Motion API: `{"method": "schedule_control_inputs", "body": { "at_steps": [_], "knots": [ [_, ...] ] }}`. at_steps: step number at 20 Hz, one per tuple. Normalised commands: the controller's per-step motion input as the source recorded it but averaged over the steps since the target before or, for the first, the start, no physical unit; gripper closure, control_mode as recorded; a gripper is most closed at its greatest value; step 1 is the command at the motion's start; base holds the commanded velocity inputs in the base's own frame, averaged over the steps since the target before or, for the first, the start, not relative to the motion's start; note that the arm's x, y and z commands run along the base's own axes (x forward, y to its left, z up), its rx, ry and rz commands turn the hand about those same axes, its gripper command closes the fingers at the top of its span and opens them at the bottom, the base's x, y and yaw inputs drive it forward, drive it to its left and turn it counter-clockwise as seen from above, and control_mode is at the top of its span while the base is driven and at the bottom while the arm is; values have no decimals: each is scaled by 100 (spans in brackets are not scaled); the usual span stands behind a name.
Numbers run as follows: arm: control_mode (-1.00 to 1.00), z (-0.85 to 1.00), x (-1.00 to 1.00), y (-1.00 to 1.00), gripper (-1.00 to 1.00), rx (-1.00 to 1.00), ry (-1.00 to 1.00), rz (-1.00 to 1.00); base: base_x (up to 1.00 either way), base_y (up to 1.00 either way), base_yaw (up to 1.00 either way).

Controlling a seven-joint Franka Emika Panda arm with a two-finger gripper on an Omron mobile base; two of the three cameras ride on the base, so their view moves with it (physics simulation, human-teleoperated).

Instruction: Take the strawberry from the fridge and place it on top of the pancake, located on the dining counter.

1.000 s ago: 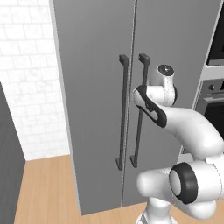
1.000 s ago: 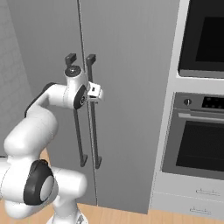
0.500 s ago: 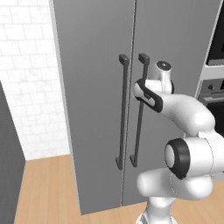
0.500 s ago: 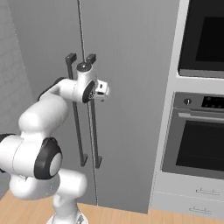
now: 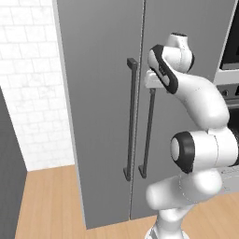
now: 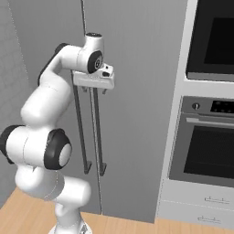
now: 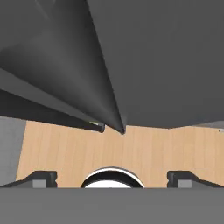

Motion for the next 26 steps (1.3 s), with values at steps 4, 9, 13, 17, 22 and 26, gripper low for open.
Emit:
{"method": "schedule_control_inputs", "body": {
  "at_steps": [4,9,13,17,22,26],
  "knots": [
    [-100,-54,-94,56,-100,-7,-76,-3,0,0,0],
    [-100,-36,11,6,-100,-1,-48,-1,0,0,0],
    [-100,-6,65,-53,-100,0,-2,0,0,0,0],
    [-100,-4,71,-15,-100,0,2,0,0,0,0],
    [-100,-26,34,16,-100,0,-18,-4,0,0,0],
    [-100,-32,26,14,-100,0,-24,-9,0,0,0]
  ]
}}
